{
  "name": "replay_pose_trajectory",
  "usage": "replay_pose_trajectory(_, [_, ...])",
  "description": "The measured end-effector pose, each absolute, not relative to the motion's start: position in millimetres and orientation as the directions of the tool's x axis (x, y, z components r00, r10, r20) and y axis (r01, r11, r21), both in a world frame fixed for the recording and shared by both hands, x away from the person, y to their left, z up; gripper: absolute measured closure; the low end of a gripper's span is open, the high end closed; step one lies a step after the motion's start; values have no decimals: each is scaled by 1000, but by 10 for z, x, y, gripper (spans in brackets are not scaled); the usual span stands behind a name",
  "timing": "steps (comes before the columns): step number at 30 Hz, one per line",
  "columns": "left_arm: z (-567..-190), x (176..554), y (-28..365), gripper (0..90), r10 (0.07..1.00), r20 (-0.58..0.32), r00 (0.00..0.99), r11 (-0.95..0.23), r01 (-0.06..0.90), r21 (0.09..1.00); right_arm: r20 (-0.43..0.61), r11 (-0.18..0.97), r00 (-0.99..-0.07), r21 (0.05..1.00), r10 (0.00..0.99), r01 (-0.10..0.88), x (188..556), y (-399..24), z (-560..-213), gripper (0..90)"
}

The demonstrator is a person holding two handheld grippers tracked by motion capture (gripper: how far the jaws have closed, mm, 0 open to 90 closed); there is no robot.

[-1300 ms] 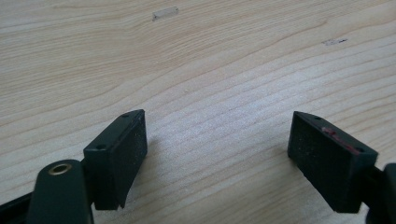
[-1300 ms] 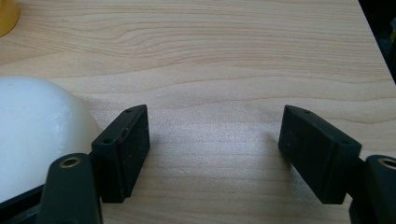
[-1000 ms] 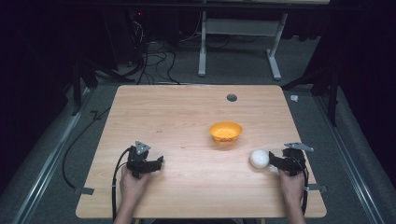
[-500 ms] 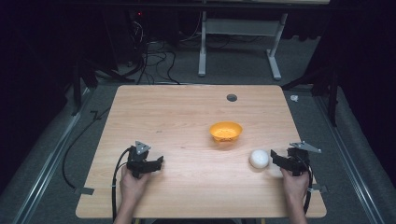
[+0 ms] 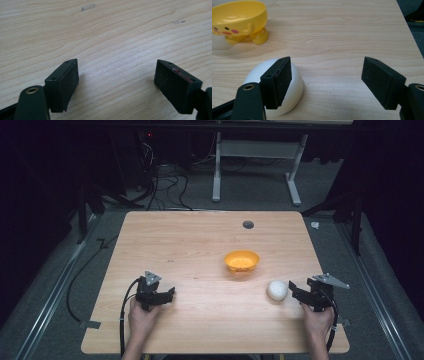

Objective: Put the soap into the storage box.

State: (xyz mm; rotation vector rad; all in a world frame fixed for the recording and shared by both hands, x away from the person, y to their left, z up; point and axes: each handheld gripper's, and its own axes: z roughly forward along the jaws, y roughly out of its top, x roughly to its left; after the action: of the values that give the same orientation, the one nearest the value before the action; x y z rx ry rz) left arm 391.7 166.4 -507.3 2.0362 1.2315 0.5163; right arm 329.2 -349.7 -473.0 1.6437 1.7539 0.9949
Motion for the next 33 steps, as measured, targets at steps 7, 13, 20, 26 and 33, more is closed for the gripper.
replay_pose_trajectory(7, [-5073,3917,1663,203,882,-16,471,-310,607,732,106,-8,-134,813,985,583,3229,-3430,-4697,227])
replay_pose_trajectory(13, [-5073,3917,1663,203,882,-16,471,-310,607,732,105,9,-162,815,981,580,3193,-3358,-4698,213])
replay_pose_trajectory(20, [-5073,3917,1664,203,882,-16,471,-311,607,732,99,19,-176,821,979,570,3138,-3290,-4710,180])
replay_pose_trajectory(26, [-5073,3917,1664,203,882,-16,471,-310,607,732,83,49,-202,820,976,571,3100,-3224,-4716,156])
replay_pose_trajectory(33, [-5073,3917,1664,203,882,-16,471,-311,607,731,80,77,-241,812,967,578,3120,-3135,-4759,143])
